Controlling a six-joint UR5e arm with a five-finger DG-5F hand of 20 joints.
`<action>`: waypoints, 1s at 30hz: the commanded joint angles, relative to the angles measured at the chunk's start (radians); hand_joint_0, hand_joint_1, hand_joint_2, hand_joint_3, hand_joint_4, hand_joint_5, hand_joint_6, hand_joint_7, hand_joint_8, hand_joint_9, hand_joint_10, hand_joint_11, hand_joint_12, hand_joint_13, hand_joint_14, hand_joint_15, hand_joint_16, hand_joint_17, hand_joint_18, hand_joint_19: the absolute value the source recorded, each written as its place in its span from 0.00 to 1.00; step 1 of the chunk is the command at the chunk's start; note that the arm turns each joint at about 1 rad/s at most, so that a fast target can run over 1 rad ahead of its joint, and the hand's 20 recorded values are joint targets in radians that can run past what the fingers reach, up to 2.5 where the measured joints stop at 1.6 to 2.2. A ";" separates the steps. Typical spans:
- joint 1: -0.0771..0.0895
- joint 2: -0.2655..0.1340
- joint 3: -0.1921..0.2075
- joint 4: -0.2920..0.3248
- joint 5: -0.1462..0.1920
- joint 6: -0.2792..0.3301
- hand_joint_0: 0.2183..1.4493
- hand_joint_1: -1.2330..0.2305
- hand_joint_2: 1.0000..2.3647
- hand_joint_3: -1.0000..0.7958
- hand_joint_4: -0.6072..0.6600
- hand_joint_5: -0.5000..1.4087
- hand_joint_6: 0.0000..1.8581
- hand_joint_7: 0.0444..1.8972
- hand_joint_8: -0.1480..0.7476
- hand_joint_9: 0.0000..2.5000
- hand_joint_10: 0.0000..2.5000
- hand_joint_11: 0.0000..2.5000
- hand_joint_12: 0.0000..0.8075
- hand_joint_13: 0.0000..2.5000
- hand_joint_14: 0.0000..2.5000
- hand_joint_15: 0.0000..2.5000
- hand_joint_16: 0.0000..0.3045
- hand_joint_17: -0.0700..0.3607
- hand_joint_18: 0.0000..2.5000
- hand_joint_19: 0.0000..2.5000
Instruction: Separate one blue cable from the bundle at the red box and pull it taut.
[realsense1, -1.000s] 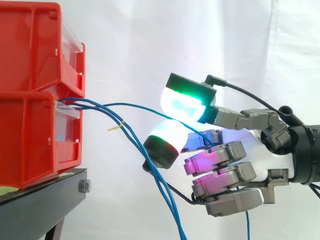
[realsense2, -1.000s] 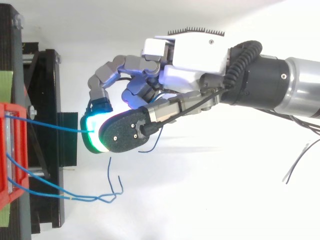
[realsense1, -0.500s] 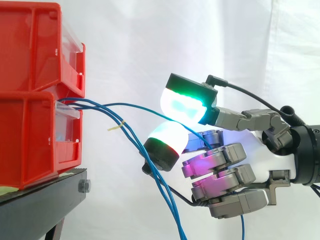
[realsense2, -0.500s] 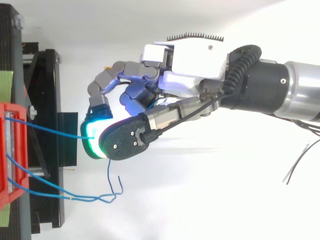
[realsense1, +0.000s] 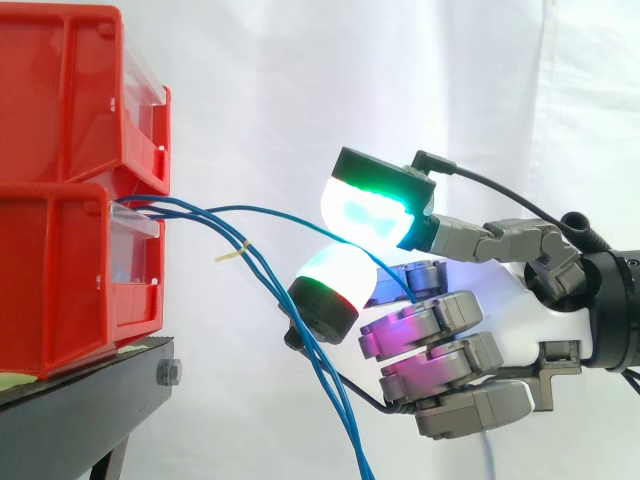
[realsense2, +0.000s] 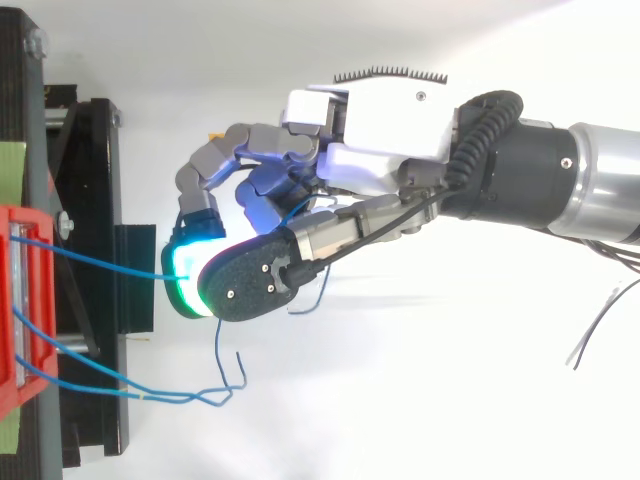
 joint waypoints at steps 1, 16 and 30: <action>0.000 0.000 -0.001 0.001 -0.001 0.000 0.43 0.33 0.01 0.38 0.45 0.16 0.50 0.56 0.50 0.24 1.00 0.63 0.51 0.31 1.00 0.60 0.14 0.38 0.52 0.69; 0.000 0.000 -0.001 -0.001 -0.001 0.000 0.42 0.34 0.01 0.38 0.44 0.16 0.51 0.55 0.54 0.15 1.00 0.68 0.54 0.25 1.00 0.61 0.15 0.41 0.47 0.62; 0.000 0.000 -0.001 -0.001 0.003 0.000 0.41 0.34 0.01 0.40 0.41 0.16 0.51 0.55 0.53 0.15 1.00 0.67 0.53 0.25 1.00 0.57 0.15 0.40 0.46 0.60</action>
